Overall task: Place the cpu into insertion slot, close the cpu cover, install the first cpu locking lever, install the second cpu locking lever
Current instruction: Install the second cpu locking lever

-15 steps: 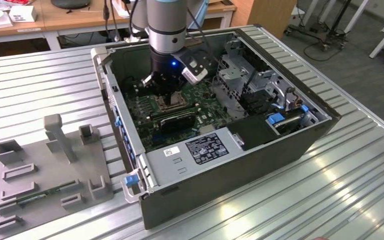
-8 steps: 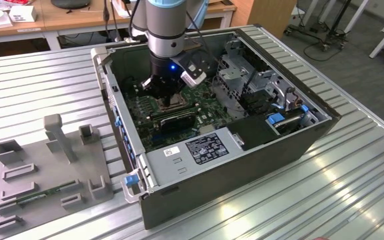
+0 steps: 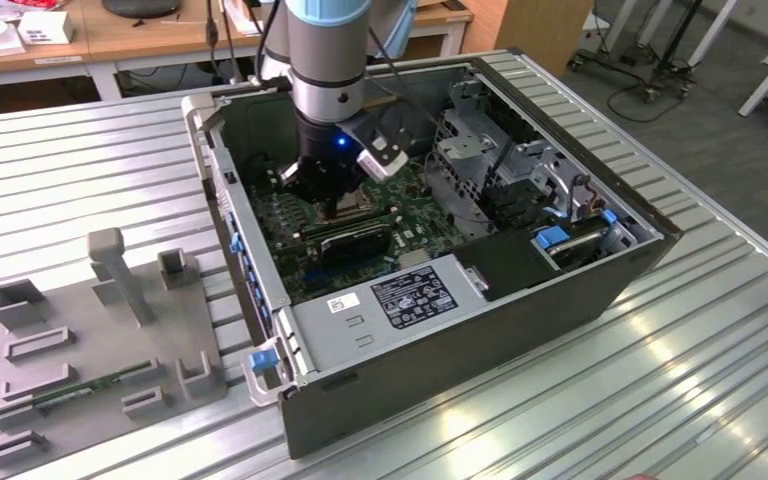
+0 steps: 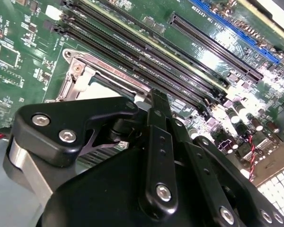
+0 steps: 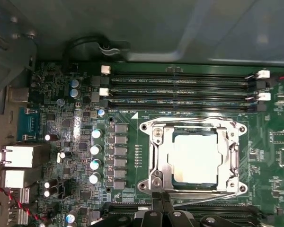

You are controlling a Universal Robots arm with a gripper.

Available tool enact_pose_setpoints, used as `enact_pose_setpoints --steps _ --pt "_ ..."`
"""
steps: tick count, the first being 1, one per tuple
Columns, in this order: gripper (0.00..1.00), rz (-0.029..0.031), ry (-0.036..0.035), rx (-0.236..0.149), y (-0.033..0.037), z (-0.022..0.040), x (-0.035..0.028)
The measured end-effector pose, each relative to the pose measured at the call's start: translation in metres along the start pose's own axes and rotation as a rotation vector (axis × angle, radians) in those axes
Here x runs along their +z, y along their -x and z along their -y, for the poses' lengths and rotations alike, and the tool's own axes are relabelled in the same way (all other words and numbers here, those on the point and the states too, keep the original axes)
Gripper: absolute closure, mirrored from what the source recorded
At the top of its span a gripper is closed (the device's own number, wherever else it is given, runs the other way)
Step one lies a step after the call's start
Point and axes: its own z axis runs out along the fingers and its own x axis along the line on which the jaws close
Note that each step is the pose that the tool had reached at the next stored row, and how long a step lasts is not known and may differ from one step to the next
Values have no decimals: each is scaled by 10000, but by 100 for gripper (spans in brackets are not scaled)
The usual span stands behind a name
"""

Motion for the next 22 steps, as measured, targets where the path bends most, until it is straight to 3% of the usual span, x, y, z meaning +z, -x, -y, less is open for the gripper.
enact_pose_setpoints --steps 13,22 --pt "89 -4 0 13 -60 -8 59" --pt "89 0 1 21 -83 -20 65"
